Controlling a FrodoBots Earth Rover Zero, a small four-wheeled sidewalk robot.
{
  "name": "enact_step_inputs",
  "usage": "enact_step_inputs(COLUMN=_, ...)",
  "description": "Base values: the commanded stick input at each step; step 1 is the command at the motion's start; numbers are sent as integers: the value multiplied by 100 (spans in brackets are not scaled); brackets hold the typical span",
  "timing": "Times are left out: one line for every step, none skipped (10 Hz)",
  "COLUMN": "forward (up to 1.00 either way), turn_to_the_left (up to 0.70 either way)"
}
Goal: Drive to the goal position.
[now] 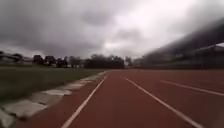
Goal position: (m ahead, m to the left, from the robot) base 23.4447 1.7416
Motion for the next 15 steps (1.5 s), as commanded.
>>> enact_step_inputs(forward=70, turn_to_the_left=1)
enact_step_inputs(forward=70, turn_to_the_left=5)
enact_step_inputs(forward=70, turn_to_the_left=7)
enact_step_inputs(forward=70, turn_to_the_left=8)
enact_step_inputs(forward=70, turn_to_the_left=10)
enact_step_inputs(forward=70, turn_to_the_left=-10)
enact_step_inputs(forward=70, turn_to_the_left=-35)
enact_step_inputs(forward=70, turn_to_the_left=-32)
enact_step_inputs(forward=70, turn_to_the_left=-14)
enact_step_inputs(forward=70, turn_to_the_left=10)
enact_step_inputs(forward=70, turn_to_the_left=2)
enact_step_inputs(forward=70, turn_to_the_left=0)
enact_step_inputs(forward=70, turn_to_the_left=0)
enact_step_inputs(forward=70, turn_to_the_left=3)
enact_step_inputs(forward=70, turn_to_the_left=6)
